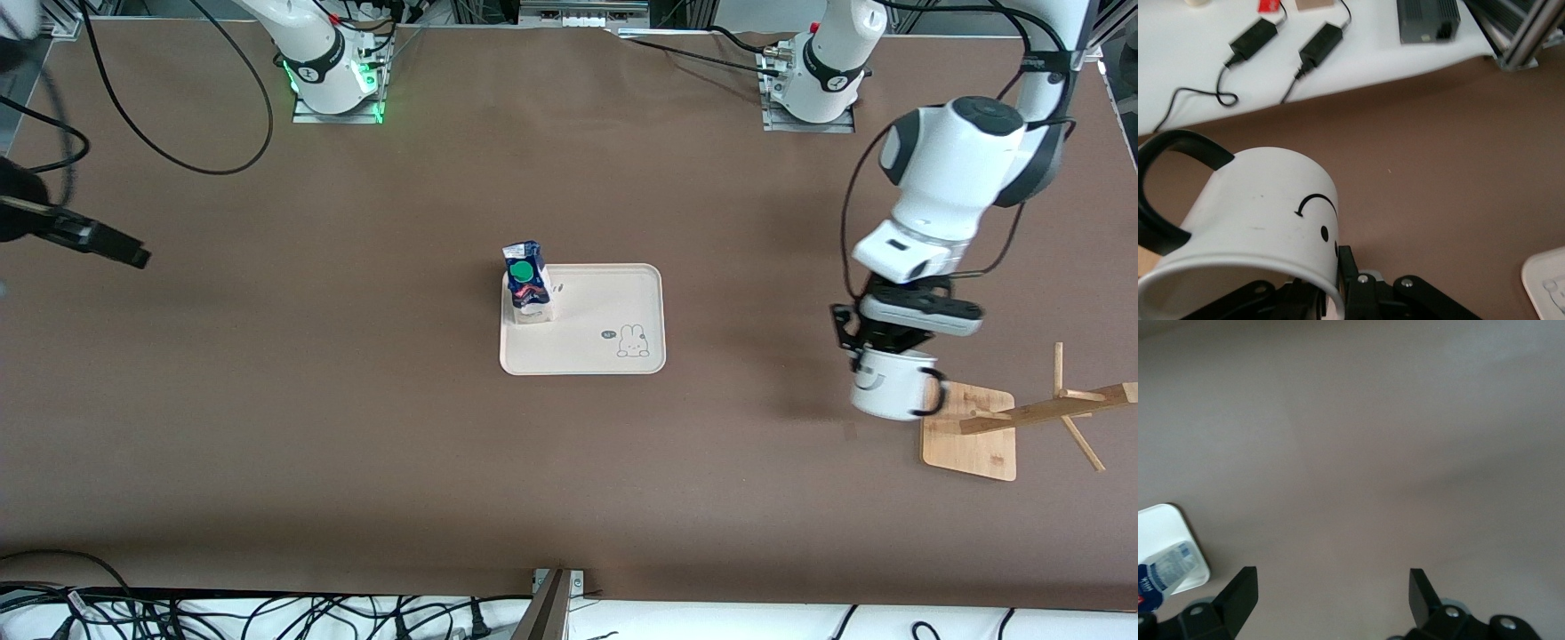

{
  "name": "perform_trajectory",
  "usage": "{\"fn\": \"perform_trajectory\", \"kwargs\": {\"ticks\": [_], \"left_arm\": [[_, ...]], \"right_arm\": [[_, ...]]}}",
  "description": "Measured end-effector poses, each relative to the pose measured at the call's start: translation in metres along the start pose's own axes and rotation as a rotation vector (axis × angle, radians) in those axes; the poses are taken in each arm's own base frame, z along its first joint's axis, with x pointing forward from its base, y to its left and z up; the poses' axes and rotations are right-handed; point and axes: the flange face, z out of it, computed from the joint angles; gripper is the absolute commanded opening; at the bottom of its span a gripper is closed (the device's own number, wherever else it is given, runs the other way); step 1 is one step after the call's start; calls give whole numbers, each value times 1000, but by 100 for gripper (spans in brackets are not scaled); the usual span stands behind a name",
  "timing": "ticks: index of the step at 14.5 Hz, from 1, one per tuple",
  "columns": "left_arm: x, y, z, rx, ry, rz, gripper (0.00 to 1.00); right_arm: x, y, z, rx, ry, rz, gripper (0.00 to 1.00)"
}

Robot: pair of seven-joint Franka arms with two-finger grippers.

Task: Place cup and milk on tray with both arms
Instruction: 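Lift the mug off the stand with the left gripper, then carry the mug over the tray beside the carton with the left gripper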

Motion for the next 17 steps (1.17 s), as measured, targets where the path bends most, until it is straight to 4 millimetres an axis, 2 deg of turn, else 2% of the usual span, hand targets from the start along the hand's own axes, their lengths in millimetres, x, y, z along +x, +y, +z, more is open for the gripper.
{"fn": "perform_trajectory", "kwargs": {"ticks": [2,4,5,8,10,14,17], "left_arm": [[11,34,-9,-15,-119,22,0],[23,75,-13,-25,-206,38,0],[28,96,-8,-31,-231,39,0],[28,162,29,-94,-325,-26,0],[26,197,53,-167,-435,-68,0],[21,246,77,-185,-578,-10,0],[-2,273,105,-199,-637,105,0]], "right_arm": [[-5,22,-5,25,-2,23,100],[-12,31,-6,26,-8,33,100],[-15,34,-3,24,-16,34,100],[-19,40,4,5,-26,-12,100],[-18,40,9,-10,-23,-122,100],[-21,42,14,-13,-25,-214,100],[-27,42,12,-12,-20,-225,100]]}}
